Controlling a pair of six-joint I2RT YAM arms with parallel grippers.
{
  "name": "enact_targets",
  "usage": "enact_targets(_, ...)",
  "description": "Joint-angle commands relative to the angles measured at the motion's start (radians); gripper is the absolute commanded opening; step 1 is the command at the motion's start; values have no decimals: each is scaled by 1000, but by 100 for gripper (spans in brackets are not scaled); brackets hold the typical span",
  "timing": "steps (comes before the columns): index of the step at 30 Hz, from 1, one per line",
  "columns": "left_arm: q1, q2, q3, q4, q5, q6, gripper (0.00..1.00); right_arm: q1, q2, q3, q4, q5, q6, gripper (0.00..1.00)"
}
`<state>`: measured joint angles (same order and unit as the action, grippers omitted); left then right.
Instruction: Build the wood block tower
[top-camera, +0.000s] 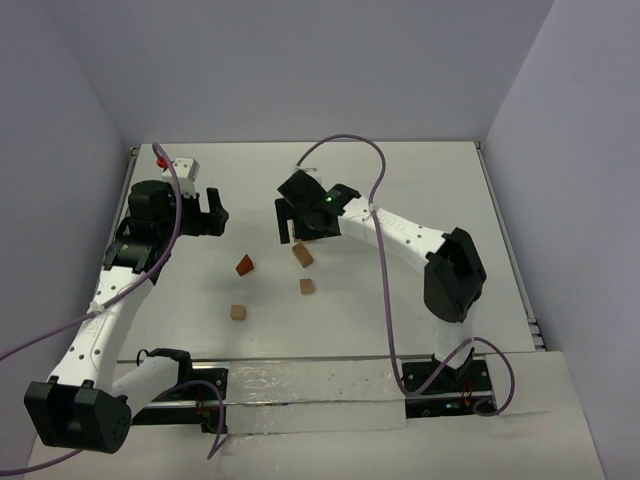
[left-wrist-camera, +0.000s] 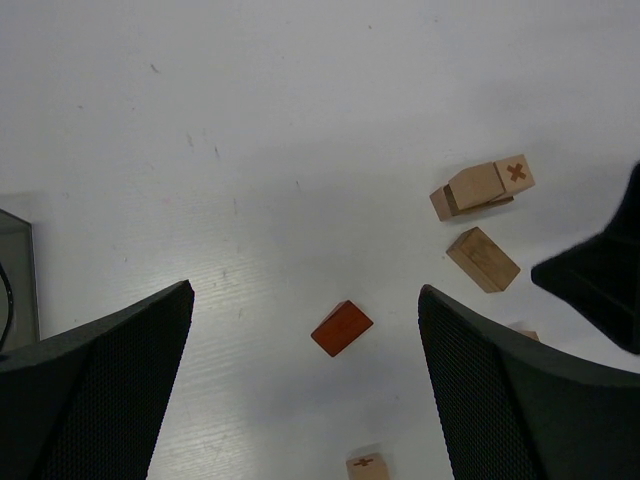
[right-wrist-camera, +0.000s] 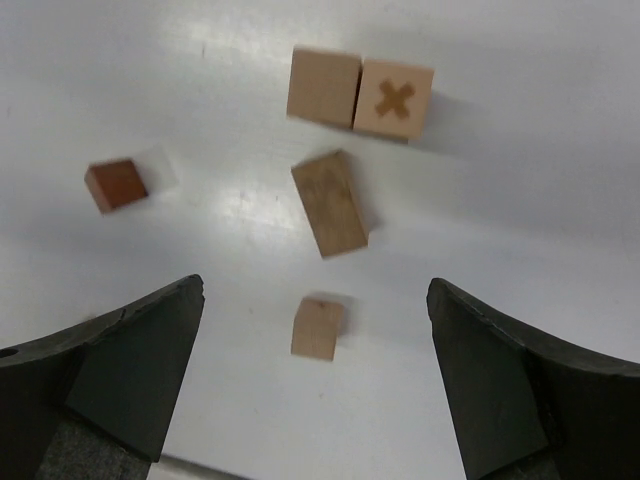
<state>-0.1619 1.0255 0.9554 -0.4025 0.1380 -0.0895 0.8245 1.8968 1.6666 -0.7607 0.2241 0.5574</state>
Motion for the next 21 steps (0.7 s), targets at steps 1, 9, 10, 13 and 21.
enact_targets(1,8,-40,61,-7,43,4,99,39,-129,-104,63,-8,-72,100)
enact_targets(9,12,-71,74,-55,128,67,99,48,-150,-282,212,-23,-139,92)
enact_targets(10,12,-73,74,-59,152,72,99,48,-150,-295,257,-25,-156,91)
enact_targets(13,13,-71,78,-75,179,79,99,48,-156,-344,342,-29,-195,89)
enact_targets(21,15,-53,119,-113,264,126,99,50,-160,-455,577,-9,-324,84)
